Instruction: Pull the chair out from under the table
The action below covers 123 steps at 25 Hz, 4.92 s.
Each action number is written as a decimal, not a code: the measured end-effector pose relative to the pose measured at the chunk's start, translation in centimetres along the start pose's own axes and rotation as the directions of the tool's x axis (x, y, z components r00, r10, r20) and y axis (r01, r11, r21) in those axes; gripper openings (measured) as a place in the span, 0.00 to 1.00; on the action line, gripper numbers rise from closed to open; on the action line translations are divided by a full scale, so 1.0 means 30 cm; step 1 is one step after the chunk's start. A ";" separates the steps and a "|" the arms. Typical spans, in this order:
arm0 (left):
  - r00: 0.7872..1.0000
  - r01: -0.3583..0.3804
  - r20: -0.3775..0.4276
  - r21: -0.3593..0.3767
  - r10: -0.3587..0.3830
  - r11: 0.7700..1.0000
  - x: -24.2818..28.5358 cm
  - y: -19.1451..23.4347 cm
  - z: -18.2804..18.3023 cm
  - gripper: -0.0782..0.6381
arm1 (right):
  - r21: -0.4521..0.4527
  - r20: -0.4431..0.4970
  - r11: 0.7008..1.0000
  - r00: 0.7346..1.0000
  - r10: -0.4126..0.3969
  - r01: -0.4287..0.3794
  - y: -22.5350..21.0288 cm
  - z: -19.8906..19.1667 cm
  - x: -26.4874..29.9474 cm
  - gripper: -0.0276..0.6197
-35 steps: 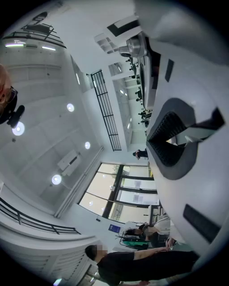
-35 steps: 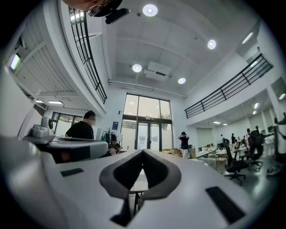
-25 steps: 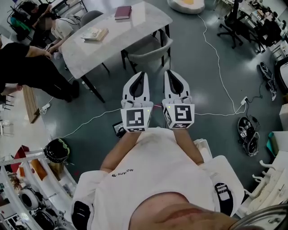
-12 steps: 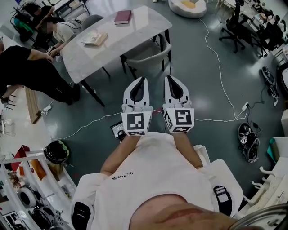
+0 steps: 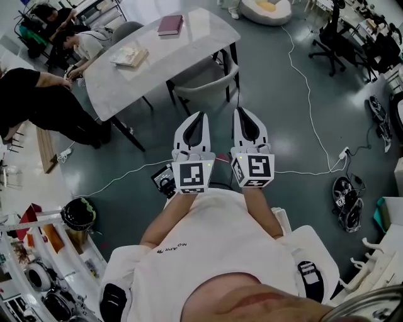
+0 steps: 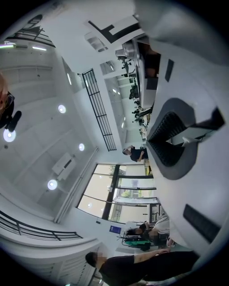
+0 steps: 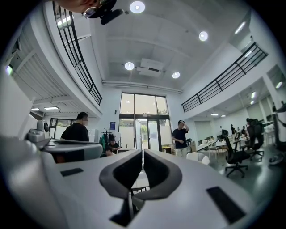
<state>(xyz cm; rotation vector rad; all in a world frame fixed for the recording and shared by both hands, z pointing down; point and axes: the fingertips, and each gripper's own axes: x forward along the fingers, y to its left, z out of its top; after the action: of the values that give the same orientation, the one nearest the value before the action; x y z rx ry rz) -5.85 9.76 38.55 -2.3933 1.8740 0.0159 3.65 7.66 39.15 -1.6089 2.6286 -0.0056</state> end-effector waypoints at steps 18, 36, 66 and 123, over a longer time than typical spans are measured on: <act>0.996 0.094 -0.006 -0.048 -0.094 0.994 0.505 0.293 -0.023 0.12 | -0.040 -0.036 0.998 0.998 -0.057 0.056 -0.056 0.023 0.547 0.06; 0.997 0.064 -0.032 -0.082 -0.067 0.995 0.716 0.311 -0.061 0.12 | -0.044 -0.061 0.998 0.997 -0.054 0.051 -0.185 0.016 0.724 0.06; 0.794 0.294 -0.569 0.054 -0.213 0.954 1.000 0.231 -0.728 0.21 | -0.273 -0.616 0.782 0.726 0.305 -0.560 -0.356 -0.671 0.988 0.18; 0.294 0.850 -0.945 0.191 -0.142 0.491 1.152 0.126 -1.647 0.47 | -0.277 -0.961 -0.038 0.277 0.020 -0.960 -0.555 -1.546 1.137 0.46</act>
<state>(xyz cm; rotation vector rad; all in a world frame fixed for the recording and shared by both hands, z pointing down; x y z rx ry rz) -3.86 -28.86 84.97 -2.3437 0.6012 -1.9094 0.54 -31.56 84.36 0.3844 4.1764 1.6541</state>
